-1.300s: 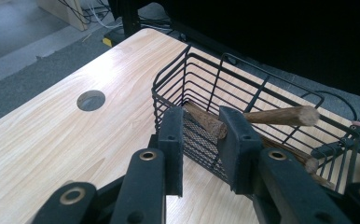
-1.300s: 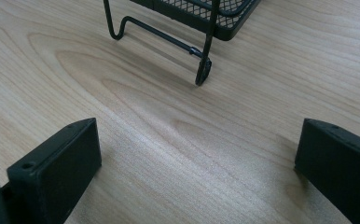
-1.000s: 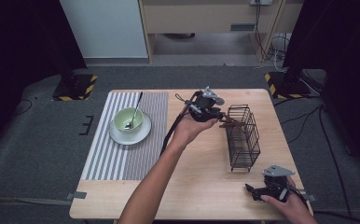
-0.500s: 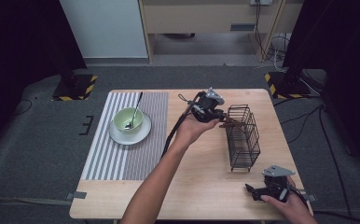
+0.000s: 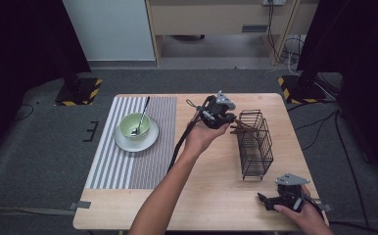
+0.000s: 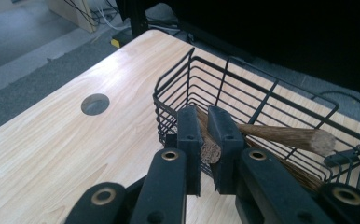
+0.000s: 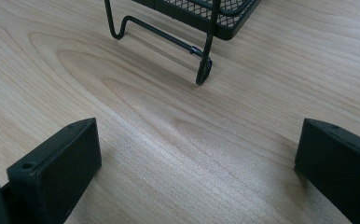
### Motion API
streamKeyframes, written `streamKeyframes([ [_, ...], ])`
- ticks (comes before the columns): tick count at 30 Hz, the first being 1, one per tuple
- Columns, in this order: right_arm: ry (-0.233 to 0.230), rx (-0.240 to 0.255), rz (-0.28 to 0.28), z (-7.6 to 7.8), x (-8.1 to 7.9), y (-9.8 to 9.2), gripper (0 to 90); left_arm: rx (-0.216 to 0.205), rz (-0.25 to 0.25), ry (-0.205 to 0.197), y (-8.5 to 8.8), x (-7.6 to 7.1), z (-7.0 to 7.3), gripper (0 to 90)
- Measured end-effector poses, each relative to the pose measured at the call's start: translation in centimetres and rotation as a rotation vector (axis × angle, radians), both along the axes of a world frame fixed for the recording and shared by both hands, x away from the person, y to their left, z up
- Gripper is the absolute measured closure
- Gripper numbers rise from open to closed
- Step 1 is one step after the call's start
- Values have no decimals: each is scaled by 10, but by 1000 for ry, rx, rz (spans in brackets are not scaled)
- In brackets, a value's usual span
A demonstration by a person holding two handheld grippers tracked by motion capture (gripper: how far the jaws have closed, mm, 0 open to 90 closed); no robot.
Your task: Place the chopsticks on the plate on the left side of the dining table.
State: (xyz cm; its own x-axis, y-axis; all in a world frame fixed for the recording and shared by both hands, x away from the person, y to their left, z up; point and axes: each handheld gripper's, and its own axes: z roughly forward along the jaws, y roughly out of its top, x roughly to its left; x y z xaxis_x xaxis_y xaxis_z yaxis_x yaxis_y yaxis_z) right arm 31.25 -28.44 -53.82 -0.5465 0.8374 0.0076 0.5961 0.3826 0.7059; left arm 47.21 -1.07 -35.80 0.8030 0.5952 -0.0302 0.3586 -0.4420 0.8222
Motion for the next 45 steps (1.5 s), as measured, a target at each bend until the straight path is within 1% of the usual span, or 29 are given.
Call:
streamKeyframes([
  [2, 1, 0, 0, 0, 0, 0, 4, -19, 5, 0, 3, -1, 1, 835],
  [4, 1, 1, -1, 0, 0, 0, 4, -20, 4, -6, 6, -2, 3, 836],
  [7, 1, 0, 0, 0, 0, 0, 4, -32, 8, -18, 11, -3, 6, 835],
  [9, 1, 1, -1, 0, 0, 0, 4, -46, 11, -19, 15, -3, 7, 836],
  [17, 2, 1, -1, 0, 0, 0, 4, -90, 16, -21, 27, -5, 7, 836],
  [23, 3, 1, -2, 0, 0, 0, 4, -147, 15, -25, 39, -6, 9, 837],
  [26, 2, -1, 1, 0, 0, 0, 4, -173, 10, -20, 46, -5, 9, 837],
  [28, 3, 0, 0, 0, 0, 0, 3, -211, -1, -16, 52, -5, 10, 837],
  [29, 3, 0, -1, 0, 0, 0, 4, -219, -4, -16, 54, -4, 11, 837],
  [32, 3, 0, 0, 0, 0, 0, 4, -235, -13, -22, 58, -5, 13, 837],
  [37, 3, 0, -1, 0, 0, 0, 4, -284, -37, -24, 62, -5, 15, 836],
  [40, 3, 0, 0, 0, 0, 0, 4, -289, -39, -26, 62, -5, 15, 837],
  [43, 4, 0, -1, 0, 0, 0, 4, -311, -43, -25, 63, -4, 15, 837],
  [45, 4, 0, -1, 0, 0, 0, 4, -317, -43, -30, 63, -4, 15, 836],
])
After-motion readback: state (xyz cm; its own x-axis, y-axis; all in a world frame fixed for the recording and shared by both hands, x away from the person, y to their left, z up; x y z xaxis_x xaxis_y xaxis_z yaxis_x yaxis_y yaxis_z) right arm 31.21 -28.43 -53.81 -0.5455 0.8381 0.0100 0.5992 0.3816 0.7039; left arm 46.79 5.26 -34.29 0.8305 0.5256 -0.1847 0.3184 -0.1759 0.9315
